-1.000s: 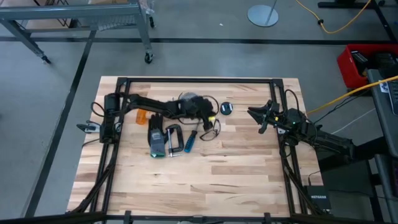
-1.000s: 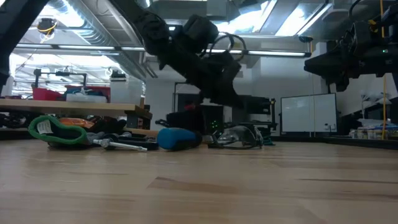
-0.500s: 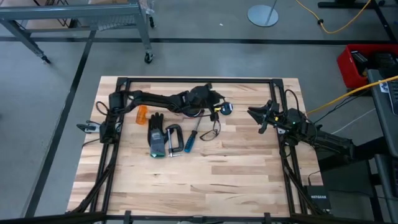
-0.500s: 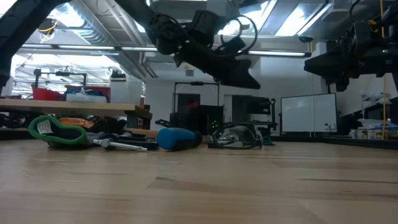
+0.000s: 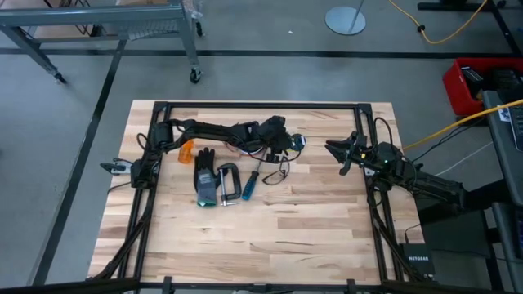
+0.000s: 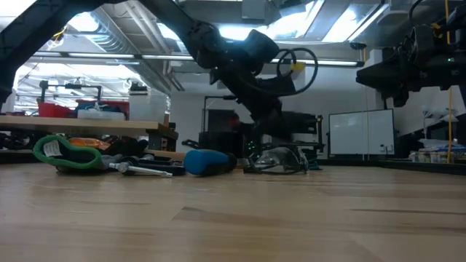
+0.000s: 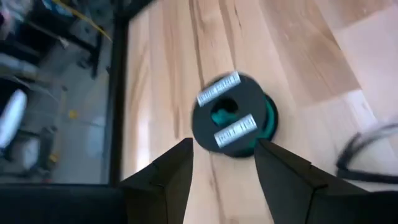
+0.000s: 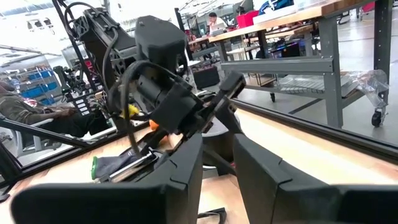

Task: Coil cords
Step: Uncoil the wire from the cable spool

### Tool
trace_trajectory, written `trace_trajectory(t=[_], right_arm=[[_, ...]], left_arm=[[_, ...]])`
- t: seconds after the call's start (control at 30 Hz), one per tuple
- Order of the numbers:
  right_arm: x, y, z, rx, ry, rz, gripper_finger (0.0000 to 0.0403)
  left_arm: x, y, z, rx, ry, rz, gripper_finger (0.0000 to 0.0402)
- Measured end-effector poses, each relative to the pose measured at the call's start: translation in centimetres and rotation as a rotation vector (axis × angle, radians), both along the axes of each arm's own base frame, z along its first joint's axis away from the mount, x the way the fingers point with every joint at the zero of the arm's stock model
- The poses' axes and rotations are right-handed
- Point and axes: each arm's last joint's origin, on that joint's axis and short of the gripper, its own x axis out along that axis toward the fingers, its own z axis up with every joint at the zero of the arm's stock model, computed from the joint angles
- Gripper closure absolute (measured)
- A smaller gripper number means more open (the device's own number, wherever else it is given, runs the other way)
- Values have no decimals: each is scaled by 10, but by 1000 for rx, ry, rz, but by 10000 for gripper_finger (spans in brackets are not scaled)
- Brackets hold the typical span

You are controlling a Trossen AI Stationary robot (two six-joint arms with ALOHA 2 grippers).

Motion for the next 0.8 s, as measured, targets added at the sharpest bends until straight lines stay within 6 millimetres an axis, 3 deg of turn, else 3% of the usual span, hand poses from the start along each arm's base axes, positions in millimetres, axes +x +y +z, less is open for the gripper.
trace_trajectory(t=[0.13,0.3,0.43,0.8], right_arm=[[0,0,0,0,0,0,308],[0,0,0,0,0,-1,308],[0,0,0,0,-1,-1,308],[0,0,0,-2,0,-1,308]], left_arm=[[1,0,-5,49,36,-41,237],[4,0,-29,99,114,-97,237],[11,2,-38,157,69,-70,237],[14,3,-41,208,43,-84,237]])
